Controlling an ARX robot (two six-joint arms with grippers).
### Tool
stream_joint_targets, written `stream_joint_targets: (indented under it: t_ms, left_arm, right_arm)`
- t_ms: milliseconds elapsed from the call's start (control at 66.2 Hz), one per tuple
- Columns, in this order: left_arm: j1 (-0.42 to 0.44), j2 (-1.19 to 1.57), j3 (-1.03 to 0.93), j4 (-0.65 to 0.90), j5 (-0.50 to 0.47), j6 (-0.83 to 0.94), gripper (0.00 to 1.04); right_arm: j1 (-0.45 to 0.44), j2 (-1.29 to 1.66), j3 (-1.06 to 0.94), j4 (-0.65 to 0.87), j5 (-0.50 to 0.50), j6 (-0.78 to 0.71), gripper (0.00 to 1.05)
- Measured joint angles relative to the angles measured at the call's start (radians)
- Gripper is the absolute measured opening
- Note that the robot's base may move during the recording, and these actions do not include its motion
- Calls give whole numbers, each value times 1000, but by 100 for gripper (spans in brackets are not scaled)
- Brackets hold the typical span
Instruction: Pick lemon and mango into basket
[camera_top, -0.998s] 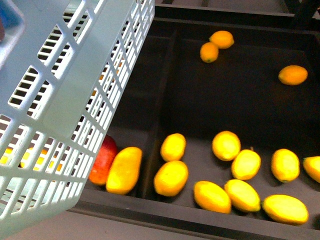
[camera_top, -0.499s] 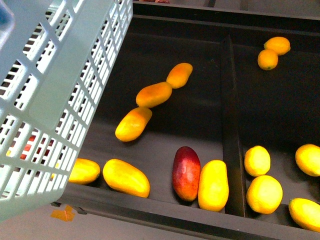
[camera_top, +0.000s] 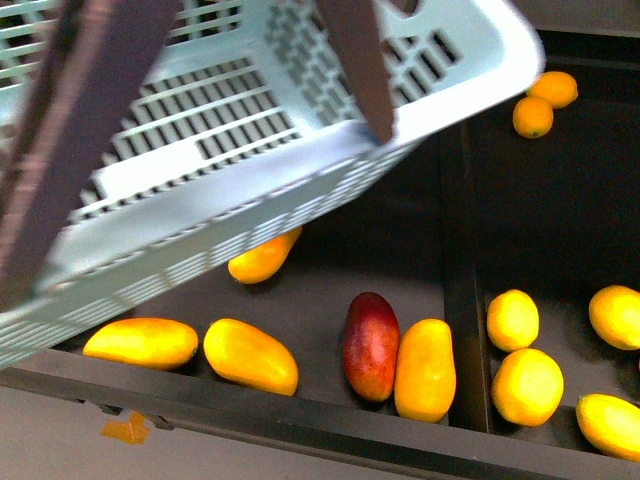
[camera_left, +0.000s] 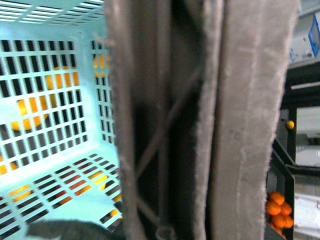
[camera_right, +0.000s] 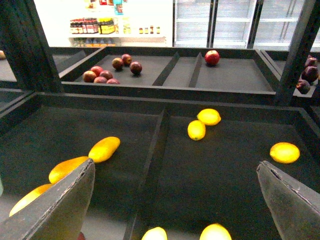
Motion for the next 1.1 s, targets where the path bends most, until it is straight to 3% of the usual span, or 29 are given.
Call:
stream_joint_targets:
  t_ms: [317,847,907,922,983,1043,1104]
  left_arm:
    - [-271,128,78,58,93,16,15]
    - [-293,133,79,46,90,37,15]
    - [-293,133,79,46,92,37,15]
    - [-293,133,79,46,91,38,15]
    - [-293,133,80,46,90,36,15]
    - [-296,133,81,46,90,41,15]
    - [-295,133,81,46,90,39,15]
  right_arm:
    - [0,0,0,0,1,0,96]
    - [0,0,0,0,2,1,96]
    - [46,55,42,-114,153,84,96]
    - [65,97,69,-176,233,130,96]
    - [66,216,127,-304,395,269,96]
    - [17,271,142,-306,413,358,96]
    - [-66,309,163,-254,335,388,96]
